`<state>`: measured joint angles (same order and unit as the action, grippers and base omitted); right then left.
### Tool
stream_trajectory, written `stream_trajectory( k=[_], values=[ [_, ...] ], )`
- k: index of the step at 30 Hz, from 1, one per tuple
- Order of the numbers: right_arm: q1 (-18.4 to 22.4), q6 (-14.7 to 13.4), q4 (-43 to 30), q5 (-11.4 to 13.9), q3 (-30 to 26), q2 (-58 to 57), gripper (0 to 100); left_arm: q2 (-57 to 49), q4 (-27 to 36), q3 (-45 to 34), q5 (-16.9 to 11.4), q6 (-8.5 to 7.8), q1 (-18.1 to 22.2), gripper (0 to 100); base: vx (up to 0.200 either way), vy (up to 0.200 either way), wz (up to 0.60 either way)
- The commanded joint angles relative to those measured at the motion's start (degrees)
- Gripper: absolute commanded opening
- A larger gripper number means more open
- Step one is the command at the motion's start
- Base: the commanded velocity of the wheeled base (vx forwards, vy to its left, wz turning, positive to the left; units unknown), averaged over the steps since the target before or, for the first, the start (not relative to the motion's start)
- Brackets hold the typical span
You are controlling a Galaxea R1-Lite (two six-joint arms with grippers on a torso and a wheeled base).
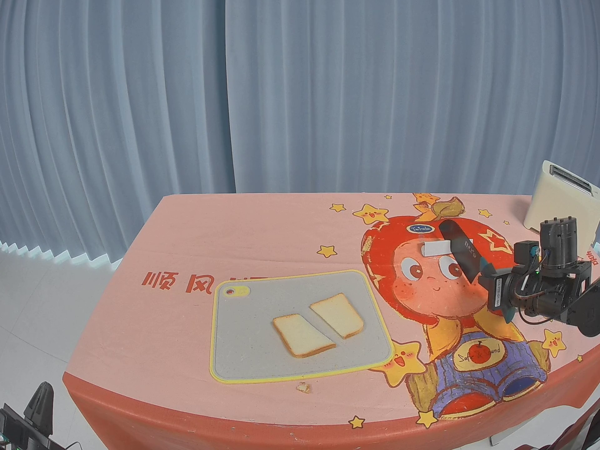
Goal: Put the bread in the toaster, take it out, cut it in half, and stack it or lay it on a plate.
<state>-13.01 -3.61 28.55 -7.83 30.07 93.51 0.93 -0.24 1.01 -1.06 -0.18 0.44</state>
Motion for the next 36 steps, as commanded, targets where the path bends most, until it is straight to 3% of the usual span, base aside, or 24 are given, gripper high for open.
stream_trajectory(
  k=[1, 2, 36],
  values=[
    [-0.09, 0.00, 0.10, 0.00, 0.07, 0.09, 0, -0.93, -0.02, -1.01, 0.01, 0.01, 0.09, 0, 0.000, 0.000, 0.00],
    [0.00, 0.00, 0.19, 0.00, -0.02, 0.09, 100, -0.93, -0.02, -1.01, 0.01, 0.01, 0.00, 0, 0.000, 0.000, 0.00],
    [0.00, 0.00, 0.89, 0.00, -0.02, -0.88, 100, -0.93, -0.02, -1.01, 0.01, 0.01, 0.00, 0, 0.000, 0.000, 0.00]
  ],
)
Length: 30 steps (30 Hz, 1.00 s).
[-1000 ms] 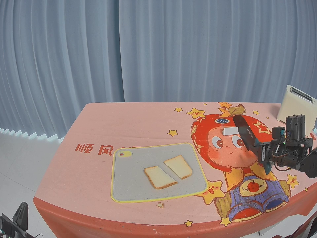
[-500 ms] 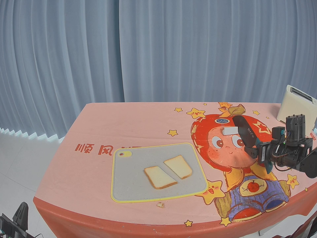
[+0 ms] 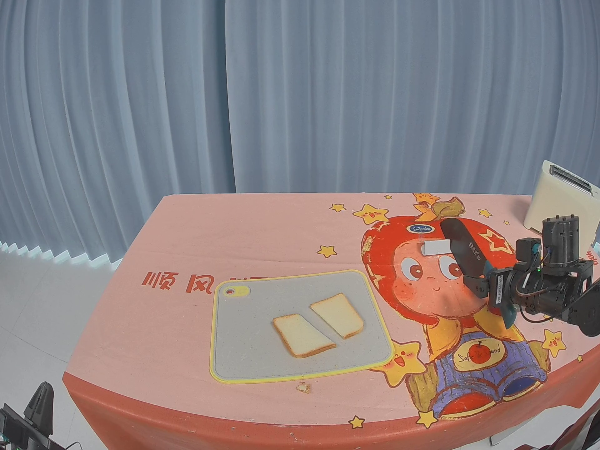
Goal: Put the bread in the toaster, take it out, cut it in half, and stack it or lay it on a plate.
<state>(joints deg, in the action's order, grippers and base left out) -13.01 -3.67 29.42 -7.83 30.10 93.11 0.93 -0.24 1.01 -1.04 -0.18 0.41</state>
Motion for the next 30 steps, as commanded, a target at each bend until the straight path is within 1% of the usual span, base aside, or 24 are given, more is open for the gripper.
stream_trajectory(
  k=[1, 4, 8, 10, 11, 12, 13, 14, 15, 16, 17, 19, 20, 27, 30],
  values=[
    [-0.09, 0.07, 0.03, 0.00, -0.13, -0.74, 100, -0.93, -0.02, -1.01, -0.02, 0.01, 0.02, 0, 0.000, 0.000, 0.00],
    [-0.26, 0.07, -0.06, 0.00, -0.13, -2.06, 100, -0.93, -0.02, -1.01, -0.02, 0.01, 0.11, 0, 0.000, 0.000, 0.00],
    [-2.46, 0.15, -0.15, 0.00, -1.18, -6.10, 100, -0.93, -0.02, -1.01, -0.02, 0.01, 0.02, 0, 0.000, 0.000, 0.00],
    [-4.66, 0.42, -0.41, 0.09, -2.50, -8.91, 100, -0.93, -0.02, -1.01, -0.02, 0.01, 0.02, 0, 0.000, 0.000, 0.00],
    [-4.66, 0.42, -0.41, 0.09, -2.50, -8.91, 100, -0.93, -0.02, -1.01, -0.02, 0.01, 0.02, 0, 0.000, 0.000, 0.00],
    [-7.03, 0.51, -0.94, 0.18, -3.38, -10.49, 100, -0.93, -0.02, -1.01, -0.02, 0.01, 0.02, 0, 0.000, 0.000, 0.00],
    [-12.31, 0.24, -0.94, -0.08, -5.31, -11.73, 100, -0.93, -0.02, -1.01, -0.02, 0.01, 0.11, 0, 0.000, 0.000, 0.00],
    [-14.68, 0.24, -0.94, -0.44, -6.37, -12.08, 100, -0.93, 0.07, -1.01, -0.02, 0.01, 0.02, 0, 0.000, 0.000, 0.00],
    [-17.05, 0.07, -0.94, -1.58, -7.33, -12.52, 100, -0.93, -0.02, -1.01, -0.02, 0.01, 0.02, 0, 0.000, 0.000, 0.00],
    [-19.16, -0.11, -0.94, -3.34, -7.86, -12.60, 100, -0.93, -0.02, -1.01, -0.02, 0.01, 0.11, 0, 0.000, 0.000, 0.00],
    [-20.22, -0.20, -0.76, -4.74, -8.04, -12.34, 100, -0.93, -0.02, -1.01, -0.02, 0.01, 0.02, 0, 0.000, 0.000, 0.00],
    [-20.92, -0.29, -0.15, -6.50, -8.30, -11.90, 100, -0.93, -0.02, -1.01, -0.02, 0.01, 0.02, 0, 0.000, 0.000, 0.00],
    [-20.92, -0.29, -0.15, -6.68, -8.30, -11.81, 100, -0.93, -0.02, -1.01, -0.02, 0.01, 0.02, 0, 0.000, 0.000, 0.00],
    [-20.92, -0.29, 0.03, -6.68, -8.21, -12.08, 100, -0.93, -0.02, -1.01, -0.02, 0.01, 0.11, 0, 0.000, 0.000, 0.00],
    [-21.01, -0.37, 0.03, -6.24, -7.86, -11.90, 100, -0.93, -0.02, -1.01, -0.02, 0.01, 0.02, 0, 0.000, 0.000, 0.00]
  ],
)
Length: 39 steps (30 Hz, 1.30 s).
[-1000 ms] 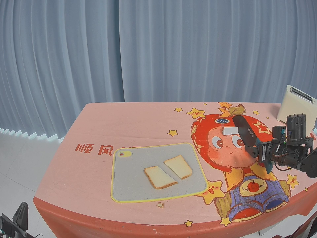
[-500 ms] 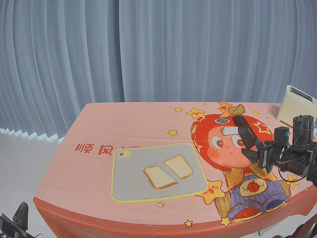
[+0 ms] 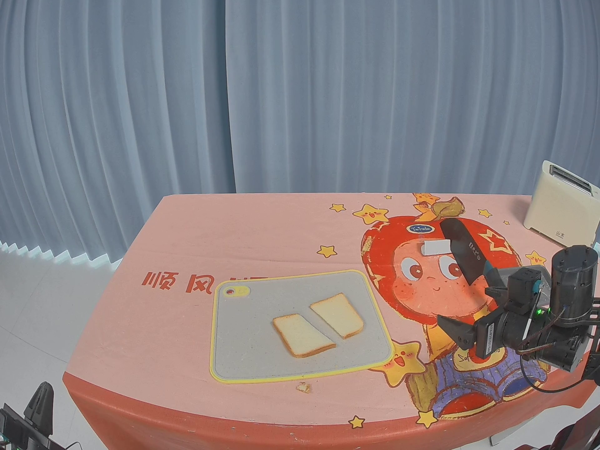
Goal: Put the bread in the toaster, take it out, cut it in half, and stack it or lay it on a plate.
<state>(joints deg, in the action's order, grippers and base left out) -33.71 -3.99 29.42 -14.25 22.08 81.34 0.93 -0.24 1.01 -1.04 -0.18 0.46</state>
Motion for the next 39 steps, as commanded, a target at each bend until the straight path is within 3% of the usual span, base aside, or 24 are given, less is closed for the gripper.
stream_trajectory(
  k=[1, 25, 29, 33, 39],
  values=[
    [-0.31, -0.14, 0.03, 0.36, 0.51, -0.04, 100, -0.93, -0.02, -1.01, -0.02, 0.01, 0.06, 0, 0.000, 0.000, 0.00],
    [-0.31, -0.14, 0.03, 1.24, 0.16, -1.44, 100, -0.93, -0.02, -1.01, -0.02, 0.01, -0.02, 0, 0.000, 0.000, 0.00],
    [-0.13, 0.29, -0.76, 3.62, 0.42, -0.92, 100, -0.93, -0.02, -1.01, -0.02, 0.01, -0.02, 0, 0.000, 0.000, 0.00],
    [-0.31, 0.56, -1.03, 3.88, 2.18, 0.23, 100, -0.93, -0.02, -1.01, -0.02, 0.01, 0.06, 0, 0.000, 0.000, 0.00],
    [-0.83, 1.09, -2.26, 3.88, 9.48, 5.50, 100, -0.93, -0.02, -1.01, -0.02, 0.01, -0.02, 0, 0.000, 0.000, 0.00]
  ],
)
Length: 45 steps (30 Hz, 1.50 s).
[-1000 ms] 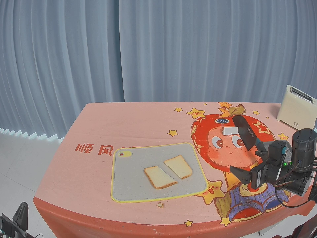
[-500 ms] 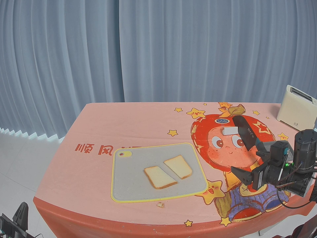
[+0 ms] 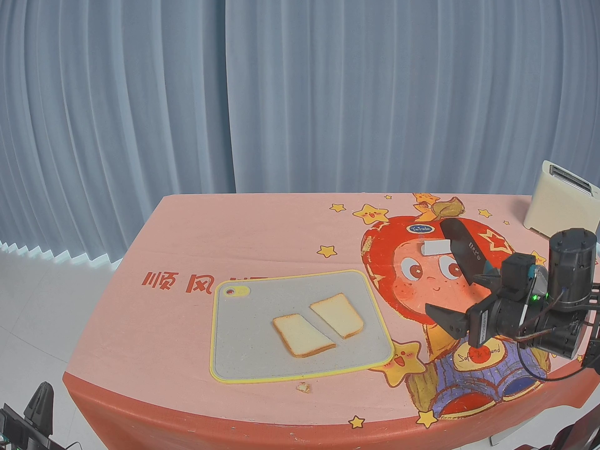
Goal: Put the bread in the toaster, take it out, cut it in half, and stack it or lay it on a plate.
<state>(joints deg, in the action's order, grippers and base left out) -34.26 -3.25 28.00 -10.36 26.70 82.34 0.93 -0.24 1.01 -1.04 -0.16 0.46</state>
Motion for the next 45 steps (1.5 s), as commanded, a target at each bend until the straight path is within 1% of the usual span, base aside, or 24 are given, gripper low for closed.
stream_trajectory(
  k=[1, 3, 4, 7, 8, 9, 10, 11, 12, 13, 19, 21, 25, 37, 45],
  values=[
    [-0.29, 0.53, -1.46, -0.01, 6.17, 5.38, 100, -0.93, -0.02, -1.01, -0.02, -0.02, 0.06, 0, 0.000, 0.000, 0.00],
    [-0.72, 0.71, -2.78, -0.01, 8.72, 7.40, 100, -0.93, -0.02, -1.01, -0.02, -0.02, -0.02, 0, 0.000, 0.000, 0.00],
    [-1.60, 0.79, -3.57, -0.01, 10.57, 9.07, 100, -0.93, -0.02, -1.01, -0.02, -0.02, -0.02, 0, 0.000, 0.000, 0.00],
    [-2.31, 0.79, -4.27, -0.01, 12.24, 11.00, 100, -0.93, -0.02, -1.01, -0.02, -0.02, -0.02, 0, 0.000, 0.000, 0.00],
    [-2.31, 0.88, -4.36, -0.01, 13.56, 12.67, 100, -0.93, 0.07, -1.01, -0.02, -0.02, -0.02, 0, 0.000, 0.000, 0.00],
    [-2.31, 0.88, -4.36, -0.01, 13.56, 12.67, 100, -0.93, 0.07, -1.01, -0.02, -0.02, -0.02, 0, 0.000, 0.000, 0.00],
    [-2.31, 0.97, -4.36, -0.01, 15.40, 14.96, 100, -0.93, -0.02, -1.01, -0.02, -0.02, -0.02, 0, 0.000, 0.000, 0.00],
    [-2.31, 0.97, -4.36, -0.01, 15.40, 14.96, 100, -0.93, -0.02, -1.01, -0.02, -0.02, -0.02, 0, 0.000, 0.000, 0.00],
    [-2.31, 0.97, -5.15, -0.01, 17.51, 17.24, 100, -0.93, -0.02, -1.01, -0.02, -0.02, -0.02, 0, 0.000, 0.000, 0.00],
    [-2.31, 0.97, -5.77, -0.01, 18.48, 18.39, 100, -0.93, -0.02, -1.01, -0.02, -0.02, -0.02, 0, 0.000, 0.000, 0.00],
    [-2.83, 1.06, -6.82, -0.10, 22.43, 23.92, 100, -0.93, -0.02, -1.01, -0.02, -0.02, 0.06, 0, 0.000, 0.000, 0.00],
    [-3.63, 1.06, -6.73, -0.27, 23.05, 25.68, 100, -0.93, -0.02, -1.01, -0.02, -0.02, -0.02, 0, 0.000, 0.000, 0.00],
    [-3.89, 1.06, -6.03, -0.89, 23.40, 28.76, 100, -0.93, -0.02, -1.01, -0.02, -0.02, -0.02, 0, 0.000, 0.000, 0.00],
    [-3.80, 1.06, -6.73, -1.06, 24.63, 30.34, 100, -0.93, -0.02, -1.01, -0.02, -0.02, -0.02, 0, 0.000, 0.000, 0.00],
    [-3.54, 1.06, -6.73, -1.06, 24.19, 30.43, 100, -0.93, -0.02, -1.01, -0.02, -0.02, 0.06, 0, 0.000, 0.000, 0.00]
  ],
)
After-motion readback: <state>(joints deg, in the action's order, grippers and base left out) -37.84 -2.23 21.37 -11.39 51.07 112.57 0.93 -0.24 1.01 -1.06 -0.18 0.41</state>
